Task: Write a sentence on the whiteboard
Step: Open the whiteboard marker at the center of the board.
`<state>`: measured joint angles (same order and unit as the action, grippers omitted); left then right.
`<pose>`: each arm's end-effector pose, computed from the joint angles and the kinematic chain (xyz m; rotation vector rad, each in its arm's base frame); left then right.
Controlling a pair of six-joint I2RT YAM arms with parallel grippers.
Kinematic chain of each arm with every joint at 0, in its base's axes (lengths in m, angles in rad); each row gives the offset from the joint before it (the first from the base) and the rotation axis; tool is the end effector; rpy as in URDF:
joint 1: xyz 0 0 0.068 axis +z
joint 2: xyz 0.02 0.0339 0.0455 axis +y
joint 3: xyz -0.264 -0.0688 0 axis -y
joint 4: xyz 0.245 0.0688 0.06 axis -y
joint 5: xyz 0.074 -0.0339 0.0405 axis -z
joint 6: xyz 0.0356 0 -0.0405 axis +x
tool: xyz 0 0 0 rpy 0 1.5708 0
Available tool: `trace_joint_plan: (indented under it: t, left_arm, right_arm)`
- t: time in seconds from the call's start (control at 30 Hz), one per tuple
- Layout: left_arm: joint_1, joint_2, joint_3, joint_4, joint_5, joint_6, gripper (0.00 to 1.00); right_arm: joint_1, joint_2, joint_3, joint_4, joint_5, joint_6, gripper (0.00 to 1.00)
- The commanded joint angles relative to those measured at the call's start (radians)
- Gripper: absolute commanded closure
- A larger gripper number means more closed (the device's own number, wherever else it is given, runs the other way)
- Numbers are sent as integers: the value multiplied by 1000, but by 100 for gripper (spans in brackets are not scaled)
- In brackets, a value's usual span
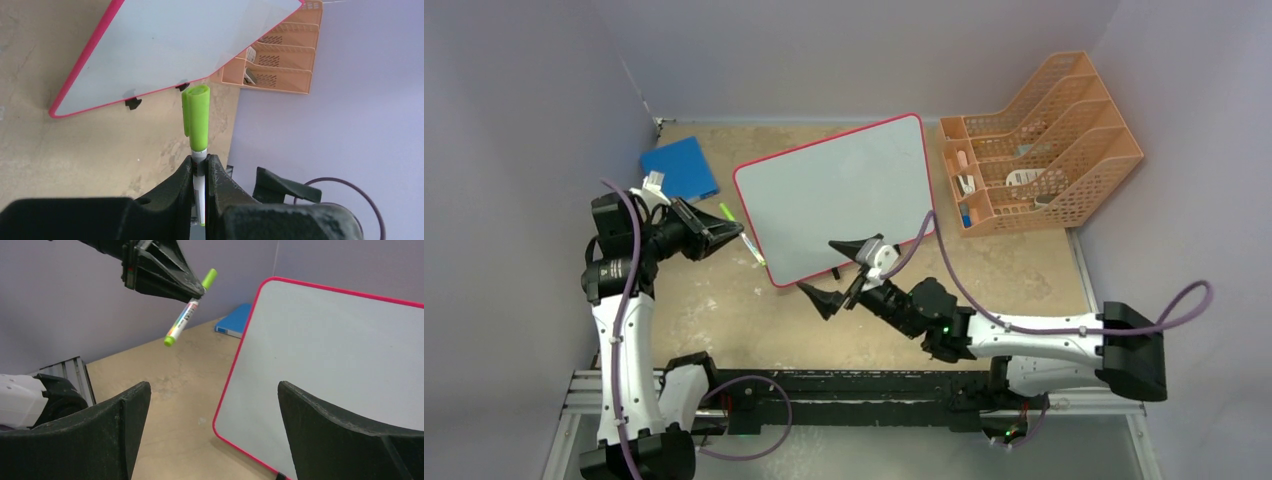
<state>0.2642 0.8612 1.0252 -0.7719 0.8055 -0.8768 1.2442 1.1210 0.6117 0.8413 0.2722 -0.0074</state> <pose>0.1620 0.0172 0.3566 -0.7629 2.0804 -1.2193 0.0895 0.2344 0.3195 -0.5504 1.1812 0.8978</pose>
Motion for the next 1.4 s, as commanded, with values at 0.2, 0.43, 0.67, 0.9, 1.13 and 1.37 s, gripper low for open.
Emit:
trace_joint_plan:
  t: [0.2,0.43,0.67,0.9,1.13,1.37]
  left_arm:
    - [-15,-19,-37,92,33,-131,100]
    - [-23,-14,-40,96,34,-149,100]
    - [-33,-2,-28,105,49,-171,100]
    - [-42,-1,-30,111,55,-179,100]
    - [-42,2,-31,112,57,-182,100]
    - [-45,3,-31,115,64,-187,100]
  right_arm:
    - [125,247,160,332,198,-216,7]
    - [137,377,234,395,240,-275,16]
    - [139,468,284,430,277,-312,27]
    - [139,525,323,477,298,-364,38]
    - [139,551,347,495,313,-386,49]
    - [139,566,359,477,319,-388,73]
